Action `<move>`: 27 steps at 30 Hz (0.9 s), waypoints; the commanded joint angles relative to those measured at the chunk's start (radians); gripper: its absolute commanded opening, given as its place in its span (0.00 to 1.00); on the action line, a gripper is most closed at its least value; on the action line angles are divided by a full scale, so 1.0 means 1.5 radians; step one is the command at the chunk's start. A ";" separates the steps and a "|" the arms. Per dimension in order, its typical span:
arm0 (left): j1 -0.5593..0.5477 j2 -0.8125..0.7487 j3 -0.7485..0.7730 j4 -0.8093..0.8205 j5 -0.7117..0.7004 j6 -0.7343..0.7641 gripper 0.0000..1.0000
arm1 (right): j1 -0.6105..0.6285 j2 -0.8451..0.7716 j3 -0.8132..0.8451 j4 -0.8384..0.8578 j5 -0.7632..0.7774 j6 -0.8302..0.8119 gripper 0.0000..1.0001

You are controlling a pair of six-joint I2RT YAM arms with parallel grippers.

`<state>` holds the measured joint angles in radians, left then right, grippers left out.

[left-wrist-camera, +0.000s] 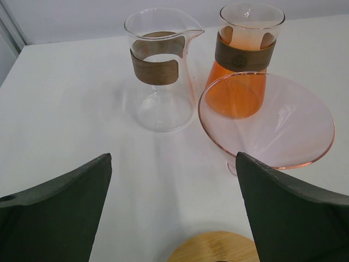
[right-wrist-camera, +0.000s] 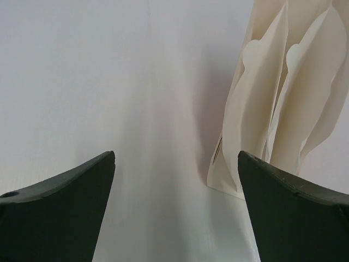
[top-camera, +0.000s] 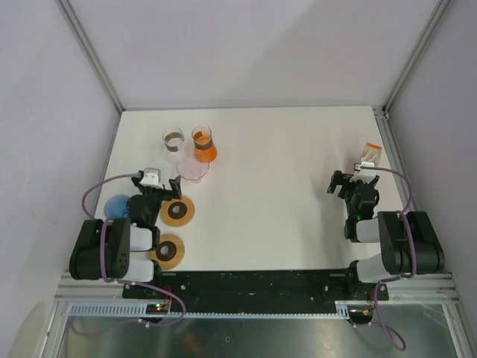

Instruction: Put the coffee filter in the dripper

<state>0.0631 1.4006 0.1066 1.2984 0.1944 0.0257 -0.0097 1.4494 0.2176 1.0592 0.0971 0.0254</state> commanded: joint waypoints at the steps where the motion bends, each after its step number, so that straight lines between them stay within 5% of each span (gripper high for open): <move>1: 0.003 0.000 0.015 0.018 0.003 0.001 1.00 | 0.001 0.000 0.015 0.013 -0.003 -0.010 0.99; 13: 0.004 -0.012 0.012 0.016 0.014 0.004 1.00 | 0.188 -0.129 0.147 -0.268 -0.026 -0.175 0.99; 22: 0.057 -0.107 0.170 -0.304 0.091 -0.037 1.00 | 0.292 -0.179 0.325 -0.524 -0.079 -0.184 0.99; 27: 0.103 -0.131 0.298 -0.473 0.230 -0.059 1.00 | 0.341 -0.198 0.419 -0.636 -0.087 -0.164 0.99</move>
<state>0.1673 1.2407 0.4038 0.8410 0.3504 -0.0242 0.4568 1.1980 0.7349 0.2836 -0.0101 -0.2302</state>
